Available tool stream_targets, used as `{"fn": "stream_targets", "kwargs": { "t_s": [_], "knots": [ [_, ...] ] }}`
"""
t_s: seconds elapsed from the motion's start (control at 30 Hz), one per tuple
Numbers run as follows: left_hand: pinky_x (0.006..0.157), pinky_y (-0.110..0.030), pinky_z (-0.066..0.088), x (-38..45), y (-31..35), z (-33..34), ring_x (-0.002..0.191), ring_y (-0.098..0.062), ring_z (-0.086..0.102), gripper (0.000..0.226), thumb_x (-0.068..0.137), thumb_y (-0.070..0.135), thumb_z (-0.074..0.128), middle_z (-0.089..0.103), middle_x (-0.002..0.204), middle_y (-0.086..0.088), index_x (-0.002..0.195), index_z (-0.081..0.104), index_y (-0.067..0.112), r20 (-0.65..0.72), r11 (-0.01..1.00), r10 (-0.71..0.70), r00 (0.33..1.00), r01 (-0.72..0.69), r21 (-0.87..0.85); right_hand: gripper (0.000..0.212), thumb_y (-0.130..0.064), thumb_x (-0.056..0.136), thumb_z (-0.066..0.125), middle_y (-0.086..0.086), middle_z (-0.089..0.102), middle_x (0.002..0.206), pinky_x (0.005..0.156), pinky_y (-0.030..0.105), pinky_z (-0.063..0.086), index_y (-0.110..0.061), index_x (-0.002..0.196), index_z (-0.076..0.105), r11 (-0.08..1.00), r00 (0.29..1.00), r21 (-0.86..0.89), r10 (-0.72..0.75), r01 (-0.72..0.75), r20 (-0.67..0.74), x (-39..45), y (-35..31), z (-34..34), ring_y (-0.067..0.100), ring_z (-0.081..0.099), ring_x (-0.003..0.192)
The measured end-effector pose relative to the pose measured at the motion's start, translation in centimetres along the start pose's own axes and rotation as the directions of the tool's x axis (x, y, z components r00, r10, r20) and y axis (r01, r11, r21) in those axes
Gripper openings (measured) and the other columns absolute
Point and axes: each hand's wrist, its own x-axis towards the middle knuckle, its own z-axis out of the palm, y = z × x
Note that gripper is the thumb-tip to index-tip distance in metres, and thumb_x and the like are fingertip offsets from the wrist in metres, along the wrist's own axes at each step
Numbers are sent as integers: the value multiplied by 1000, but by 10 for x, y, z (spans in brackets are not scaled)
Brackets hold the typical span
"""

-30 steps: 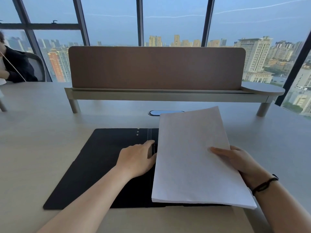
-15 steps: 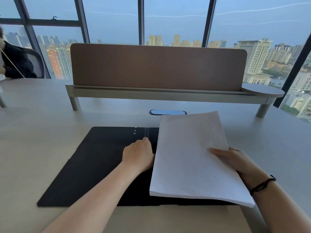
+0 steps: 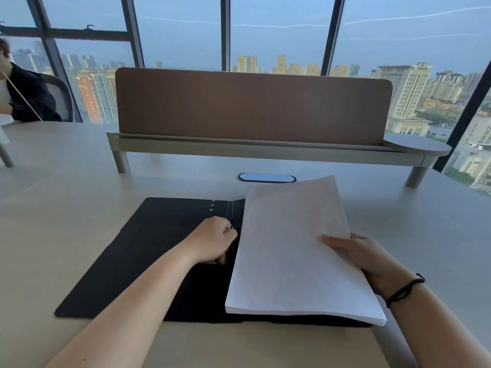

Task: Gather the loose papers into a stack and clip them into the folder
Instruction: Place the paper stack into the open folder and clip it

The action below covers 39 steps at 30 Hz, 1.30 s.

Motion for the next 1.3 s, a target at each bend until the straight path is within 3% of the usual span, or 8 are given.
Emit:
{"fn": "stream_targets", "kwargs": {
  "t_s": [0.2, 0.37, 0.57, 0.67, 0.8, 0.93, 1.07, 1.3],
  "knots": [
    [34, -17, 30, -3, 3, 0, 26, -10, 40, 23, 96, 15, 44, 58, 51, -12, 76, 48, 6, 7, 998, -4, 1000, 5, -59, 24, -8, 92, 66, 21, 78, 105, 74, 45, 64, 3, 114, 69, 996, 1000, -91, -1, 1, -5, 17, 3, 4, 36, 75, 86],
    [38, -19, 40, 2, 1, 8, 34, -12, 52, 30, 92, 17, 51, 60, 52, -2, 89, 61, -11, -55, 999, 12, 998, -14, -40, 22, -8, 92, 68, 19, 79, 101, 65, 39, 64, 3, 110, 69, 983, 1000, -182, 3, 0, 14, 26, -3, 6, 33, 77, 79],
    [47, -26, 38, 8, 1, 13, 36, -16, 48, 27, 86, 25, 56, 56, 55, -15, 66, 46, 9, -80, 996, 59, 995, -53, 76, 22, -10, 96, 64, 18, 79, 100, 62, 35, 61, 2, 113, 69, 969, 997, -239, -70, 65, -13, 35, 3, 5, 31, 77, 76],
    [49, -30, 29, 7, 3, 15, 51, -20, 35, 30, 84, 29, 57, 44, 60, -9, 66, 41, 10, -93, 987, 74, 993, -60, 151, 22, -9, 97, 62, 20, 77, 106, 68, 38, 61, 2, 115, 68, 964, 995, -254, -94, 82, -36, 36, 6, 4, 35, 75, 84],
    [40, -21, 16, 6, 6, 18, 54, -18, 24, 34, 85, 23, 60, 32, 56, -2, 64, 37, 10, -119, 974, 134, 984, -109, 198, 21, -15, 100, 58, 21, 76, 105, 70, 38, 60, 0, 113, 66, 919, 981, -383, -154, 96, -122, 37, 8, 9, 36, 74, 87],
    [46, -28, 23, 10, 1, 18, 54, -18, 28, 38, 82, 29, 62, 36, 59, -4, 60, 35, 12, -139, 980, 115, 984, -90, 176, 18, -14, 99, 56, 21, 75, 100, 68, 39, 59, -1, 109, 65, 879, 962, -467, -202, 96, -183, 39, 9, 8, 37, 73, 82],
    [50, -32, 25, 12, 0, 17, 53, -19, 31, 36, 83, 31, 60, 39, 61, -6, 63, 38, 11, -124, 982, 99, 987, -77, 173, 16, -9, 96, 56, 7, 75, 80, 50, 24, 52, -6, 103, 70, 847, 951, -521, -242, 111, -190, 38, 9, 3, 20, 70, 59],
    [50, -32, 25, 11, 0, 17, 55, -20, 30, 35, 84, 31, 58, 37, 62, -7, 66, 37, 10, -125, 979, 99, 987, -74, 188, 15, -12, 99, 54, 9, 75, 85, 60, 31, 56, -6, 100, 68, 805, 947, -580, -270, 123, -173, 36, 10, 8, 26, 71, 69]
  ]
}}
